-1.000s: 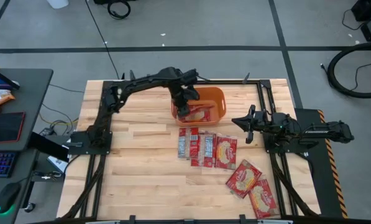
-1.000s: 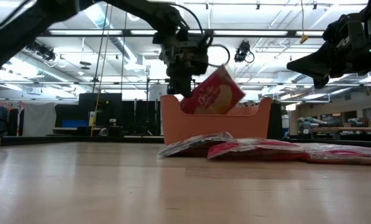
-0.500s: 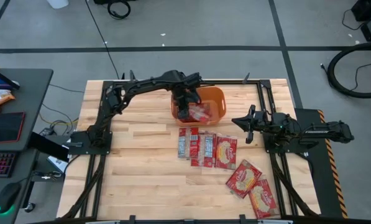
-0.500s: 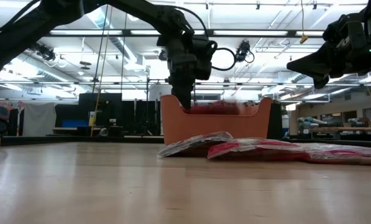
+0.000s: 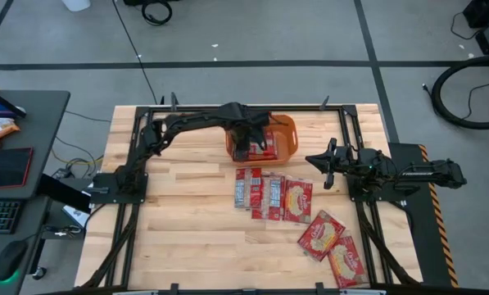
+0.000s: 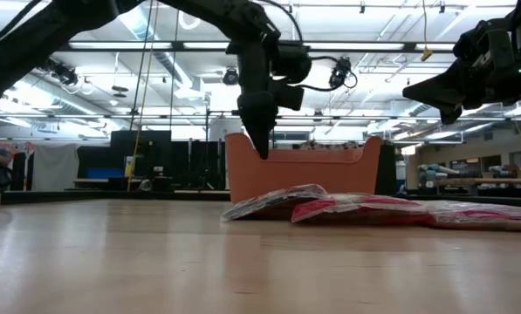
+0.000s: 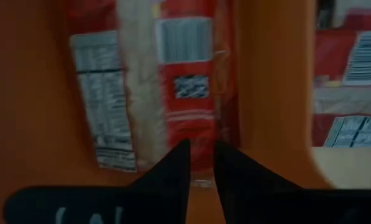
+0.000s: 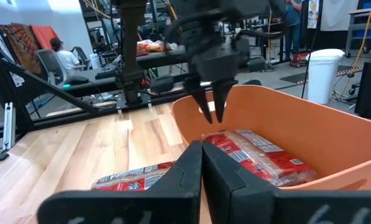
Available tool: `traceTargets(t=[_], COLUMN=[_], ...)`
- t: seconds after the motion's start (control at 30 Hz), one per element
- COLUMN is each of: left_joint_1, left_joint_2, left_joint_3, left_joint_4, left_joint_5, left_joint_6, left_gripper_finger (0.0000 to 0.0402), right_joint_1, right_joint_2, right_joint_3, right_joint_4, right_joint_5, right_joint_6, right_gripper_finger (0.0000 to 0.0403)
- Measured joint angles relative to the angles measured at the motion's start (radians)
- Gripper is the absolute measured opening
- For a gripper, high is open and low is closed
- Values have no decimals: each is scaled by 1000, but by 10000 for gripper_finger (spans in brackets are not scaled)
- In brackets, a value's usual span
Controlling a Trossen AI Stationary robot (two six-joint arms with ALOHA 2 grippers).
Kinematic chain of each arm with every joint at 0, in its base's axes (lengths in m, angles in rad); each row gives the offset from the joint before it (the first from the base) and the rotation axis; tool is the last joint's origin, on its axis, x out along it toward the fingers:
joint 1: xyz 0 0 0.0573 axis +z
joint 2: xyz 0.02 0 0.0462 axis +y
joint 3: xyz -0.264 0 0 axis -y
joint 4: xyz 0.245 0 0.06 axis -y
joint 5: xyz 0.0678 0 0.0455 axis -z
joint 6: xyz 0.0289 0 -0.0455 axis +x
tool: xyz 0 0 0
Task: Sort popcorn bags into baskets
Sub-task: Put the red popcorn bag into the orange bin
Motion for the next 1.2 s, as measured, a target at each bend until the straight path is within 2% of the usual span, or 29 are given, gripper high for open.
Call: traceTargets(t=[0.2, 0.37, 0.5, 0.6, 0.87, 1.1, 1.2], left_joint_1=[-119, -241, -330, -388, -503, -579, -608], left_joint_2=[-2, -4, -5, -8, -8, -7, -7], left_joint_3=[0, 0, -2, -25, -52, -205, -228], left_joint_4=[39, 71, 69, 73, 91, 206, 241], left_joint_5=[-68, -184, -192, -192, -201, -325, -395], left_joint_6=[67, 170, 185, 130, -216, -401, -442], left_gripper_finger=[103, 120, 127, 135, 177, 220, 226], right_joint_1=[0, 0, 0, 0, 0, 0, 0], right_joint_2=[0, 0, 0, 0, 0, 0, 0], right_joint_3=[0, 0, 0, 0, 0, 0, 0], right_joint_4=[0, 0, 0, 0, 0, 0, 0], right_joint_5=[0, 0, 0, 0, 0, 0, 0], right_joint_6=[0, 0, 0, 0, 0, 0, 0], right_gripper_finger=[17, 17, 17, 17, 17, 17, 17])
